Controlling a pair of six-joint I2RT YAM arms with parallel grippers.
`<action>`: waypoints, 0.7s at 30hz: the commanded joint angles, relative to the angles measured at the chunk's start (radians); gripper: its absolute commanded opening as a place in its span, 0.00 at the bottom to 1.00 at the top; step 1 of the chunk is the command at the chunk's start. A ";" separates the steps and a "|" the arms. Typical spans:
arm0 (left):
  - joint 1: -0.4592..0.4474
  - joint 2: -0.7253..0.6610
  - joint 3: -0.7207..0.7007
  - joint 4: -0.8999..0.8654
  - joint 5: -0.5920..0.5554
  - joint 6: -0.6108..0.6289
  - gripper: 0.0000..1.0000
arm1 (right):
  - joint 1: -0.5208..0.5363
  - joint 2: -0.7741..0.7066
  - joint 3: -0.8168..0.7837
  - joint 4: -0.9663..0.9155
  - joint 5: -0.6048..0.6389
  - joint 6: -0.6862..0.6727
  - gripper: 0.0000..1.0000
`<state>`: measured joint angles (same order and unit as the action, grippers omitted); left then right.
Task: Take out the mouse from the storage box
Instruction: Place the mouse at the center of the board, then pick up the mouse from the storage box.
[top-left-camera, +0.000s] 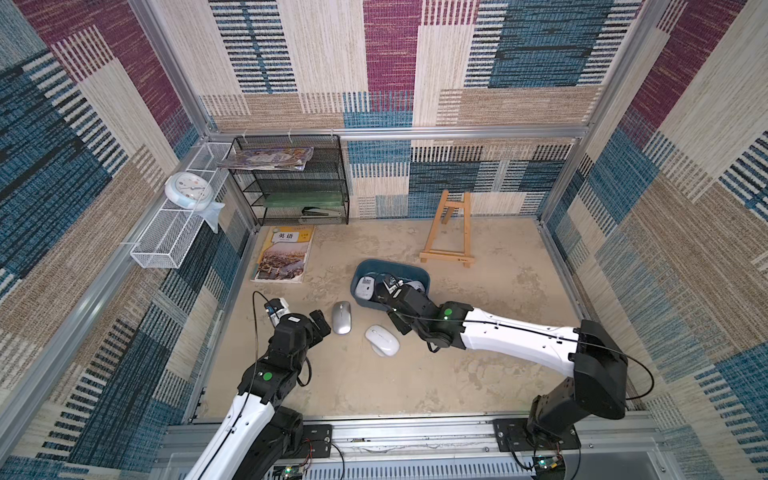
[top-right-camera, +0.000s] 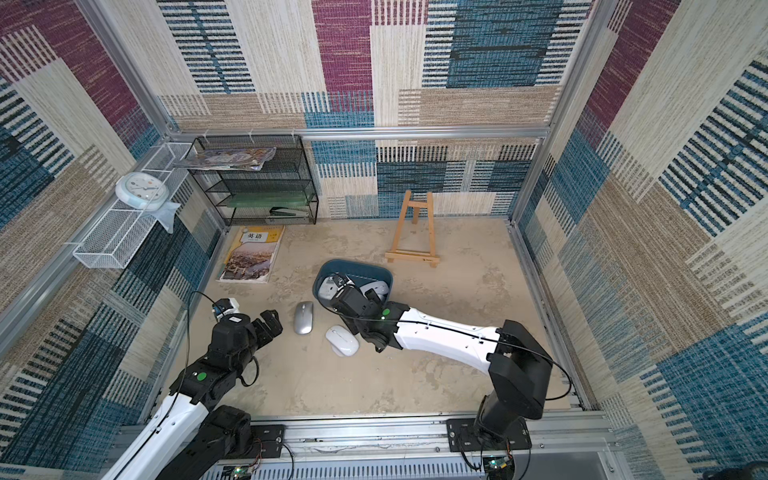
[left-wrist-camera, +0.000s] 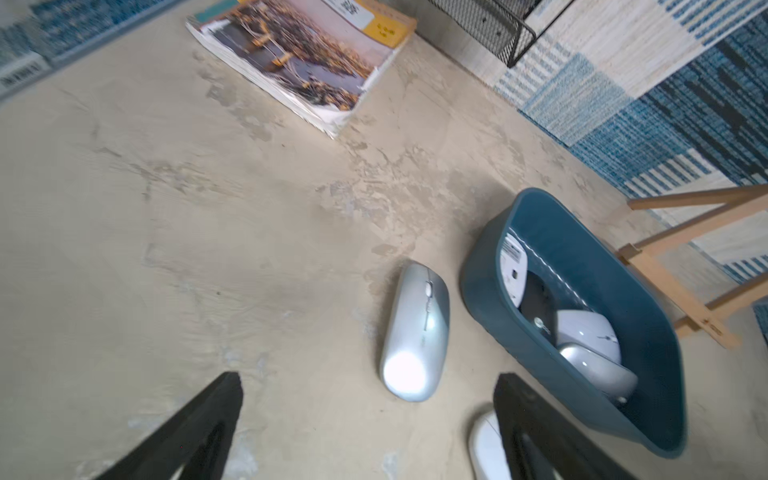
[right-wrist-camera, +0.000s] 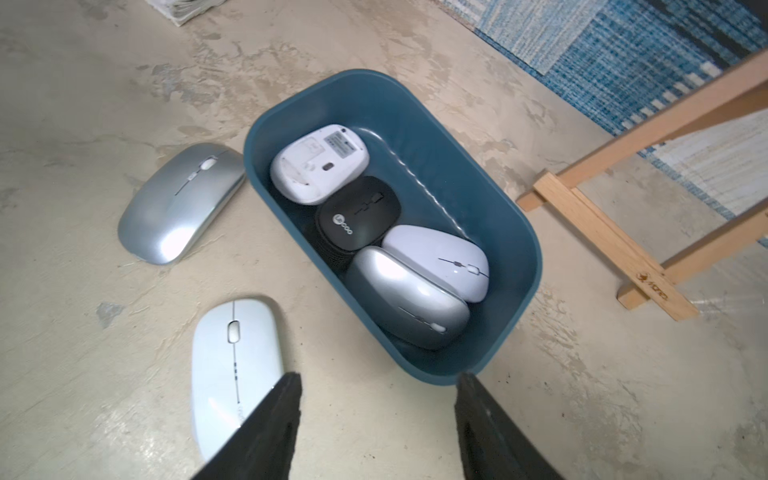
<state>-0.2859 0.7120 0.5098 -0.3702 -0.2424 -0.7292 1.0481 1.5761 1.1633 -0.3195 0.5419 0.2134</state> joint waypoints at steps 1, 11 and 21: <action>-0.002 0.131 0.068 0.023 0.203 -0.035 0.98 | -0.033 -0.059 -0.066 0.076 -0.035 0.026 0.67; -0.124 0.556 0.469 -0.163 0.276 0.075 0.97 | -0.169 -0.194 -0.235 0.169 -0.150 0.093 0.71; -0.289 0.962 0.844 -0.322 0.304 0.169 0.92 | -0.294 -0.299 -0.366 0.214 -0.266 0.112 0.73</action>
<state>-0.5419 1.5997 1.2797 -0.5995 0.0334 -0.6197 0.7731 1.2991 0.8207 -0.1459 0.3294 0.3077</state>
